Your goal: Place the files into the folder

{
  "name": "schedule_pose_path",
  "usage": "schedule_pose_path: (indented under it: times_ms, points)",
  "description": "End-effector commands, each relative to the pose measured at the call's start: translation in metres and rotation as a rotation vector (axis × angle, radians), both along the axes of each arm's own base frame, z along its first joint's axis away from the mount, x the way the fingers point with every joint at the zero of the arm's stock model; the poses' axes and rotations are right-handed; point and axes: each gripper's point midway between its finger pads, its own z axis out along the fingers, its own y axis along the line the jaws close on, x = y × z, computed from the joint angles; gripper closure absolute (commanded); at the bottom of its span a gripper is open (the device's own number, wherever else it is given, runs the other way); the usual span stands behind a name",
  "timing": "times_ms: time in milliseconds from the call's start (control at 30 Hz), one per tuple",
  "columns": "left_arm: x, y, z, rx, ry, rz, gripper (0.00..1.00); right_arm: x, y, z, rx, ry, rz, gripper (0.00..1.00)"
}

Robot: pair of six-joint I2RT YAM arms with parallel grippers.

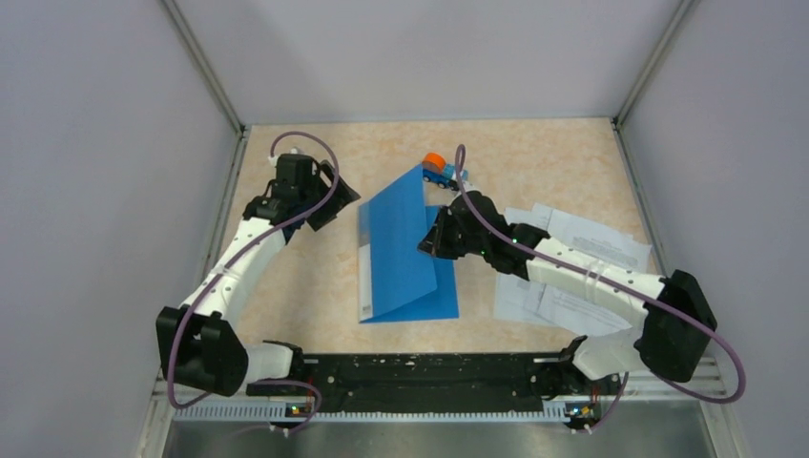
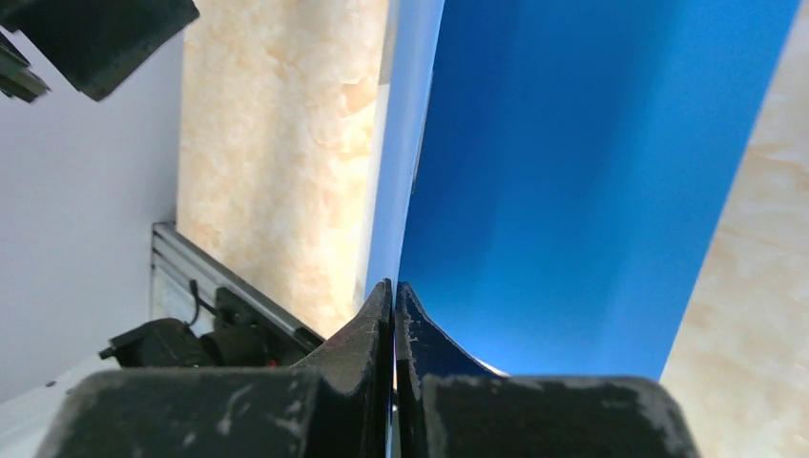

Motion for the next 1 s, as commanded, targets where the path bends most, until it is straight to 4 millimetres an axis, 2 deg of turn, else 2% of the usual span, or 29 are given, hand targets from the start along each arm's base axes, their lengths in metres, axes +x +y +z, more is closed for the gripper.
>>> schedule_pose_path:
  times_ms: [0,133,267,367,467,600,733,800,867,967]
  points:
    - [0.020,-0.015,0.028,-0.024,-0.078,-0.028,0.20,0.007,-0.023,0.029,-0.062,-0.109,-0.062,1.00]
    - [0.023,-0.012,0.034,0.021,-0.076,-0.052,0.18,0.011,-0.008,0.043,-0.036,-0.140,-0.023,0.86]
    - [0.023,-0.006,0.039,0.063,-0.082,-0.056,0.16,0.011,0.017,0.062,-0.006,-0.182,0.028,0.68]
    - [0.026,0.003,0.053,0.105,-0.128,-0.055,0.13,0.009,0.037,0.077,0.013,-0.219,0.062,0.58]
    - [0.030,0.014,0.070,0.154,-0.145,-0.061,0.13,0.008,0.058,0.087,0.046,-0.242,0.099,0.51]
    - [0.037,0.045,0.097,0.242,-0.178,0.012,0.13,0.004,0.090,0.088,0.052,-0.258,0.162,0.45]
    - [0.040,0.076,0.135,0.278,-0.243,0.090,0.12,-0.006,0.131,0.097,0.069,-0.297,0.242,0.37]
    - [0.041,0.085,0.157,0.290,-0.281,0.115,0.12,-0.012,0.153,0.095,0.059,-0.309,0.280,0.33]
    - [0.041,0.089,0.171,0.309,-0.302,0.124,0.12,-0.016,0.172,0.092,0.021,-0.324,0.312,0.30]
    - [0.042,0.091,0.175,0.348,-0.296,0.099,0.12,-0.022,0.194,0.090,0.000,-0.350,0.343,0.26]
